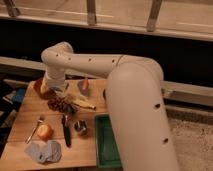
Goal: Place grapes in metal cup
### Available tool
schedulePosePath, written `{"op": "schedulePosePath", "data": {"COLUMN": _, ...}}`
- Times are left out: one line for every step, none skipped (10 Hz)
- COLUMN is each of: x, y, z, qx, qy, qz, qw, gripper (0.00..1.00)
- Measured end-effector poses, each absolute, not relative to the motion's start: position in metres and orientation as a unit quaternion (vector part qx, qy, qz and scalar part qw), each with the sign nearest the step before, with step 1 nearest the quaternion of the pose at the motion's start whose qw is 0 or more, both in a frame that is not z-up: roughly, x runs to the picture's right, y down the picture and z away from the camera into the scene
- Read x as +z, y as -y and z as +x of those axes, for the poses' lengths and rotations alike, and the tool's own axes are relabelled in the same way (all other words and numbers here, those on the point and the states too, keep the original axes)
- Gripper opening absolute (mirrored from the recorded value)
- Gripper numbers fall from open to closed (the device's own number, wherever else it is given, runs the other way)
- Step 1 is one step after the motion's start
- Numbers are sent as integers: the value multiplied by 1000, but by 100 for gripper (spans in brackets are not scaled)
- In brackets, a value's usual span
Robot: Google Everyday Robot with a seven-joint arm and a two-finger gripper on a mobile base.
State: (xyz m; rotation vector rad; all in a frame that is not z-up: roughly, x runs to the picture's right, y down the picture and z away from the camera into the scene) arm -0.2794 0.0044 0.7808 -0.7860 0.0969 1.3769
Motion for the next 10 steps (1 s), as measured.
{"op": "schedulePosePath", "data": {"x": 796, "y": -16, "z": -290, "qx": 611, "qy": -50, "qz": -364, "qw": 701, "gripper": 70}}
{"op": "schedulePosePath", "data": {"x": 804, "y": -22, "z": -295, "qx": 606, "qy": -54, "qz": -371, "qw": 701, "gripper": 70}}
{"op": "schedulePosePath", "data": {"x": 813, "y": -27, "z": -300, "qx": 601, "qy": -61, "qz": -378, "qw": 701, "gripper": 70}}
{"op": "schedulePosePath", "data": {"x": 821, "y": -34, "z": -307, "qx": 594, "qy": -70, "qz": -384, "qw": 704, "gripper": 70}}
{"op": "schedulePosePath", "data": {"x": 825, "y": -39, "z": -308, "qx": 592, "qy": -74, "qz": -388, "qw": 703, "gripper": 70}}
{"op": "schedulePosePath", "data": {"x": 826, "y": -37, "z": -305, "qx": 594, "qy": -74, "qz": -386, "qw": 702, "gripper": 70}}
{"op": "schedulePosePath", "data": {"x": 827, "y": -37, "z": -303, "qx": 595, "qy": -74, "qz": -385, "qw": 701, "gripper": 70}}
{"op": "schedulePosePath", "data": {"x": 826, "y": -37, "z": -305, "qx": 595, "qy": -74, "qz": -386, "qw": 701, "gripper": 70}}
{"op": "schedulePosePath", "data": {"x": 826, "y": -37, "z": -306, "qx": 594, "qy": -74, "qz": -386, "qw": 702, "gripper": 70}}
{"op": "schedulePosePath", "data": {"x": 827, "y": -37, "z": -303, "qx": 596, "qy": -78, "qz": -384, "qw": 701, "gripper": 70}}
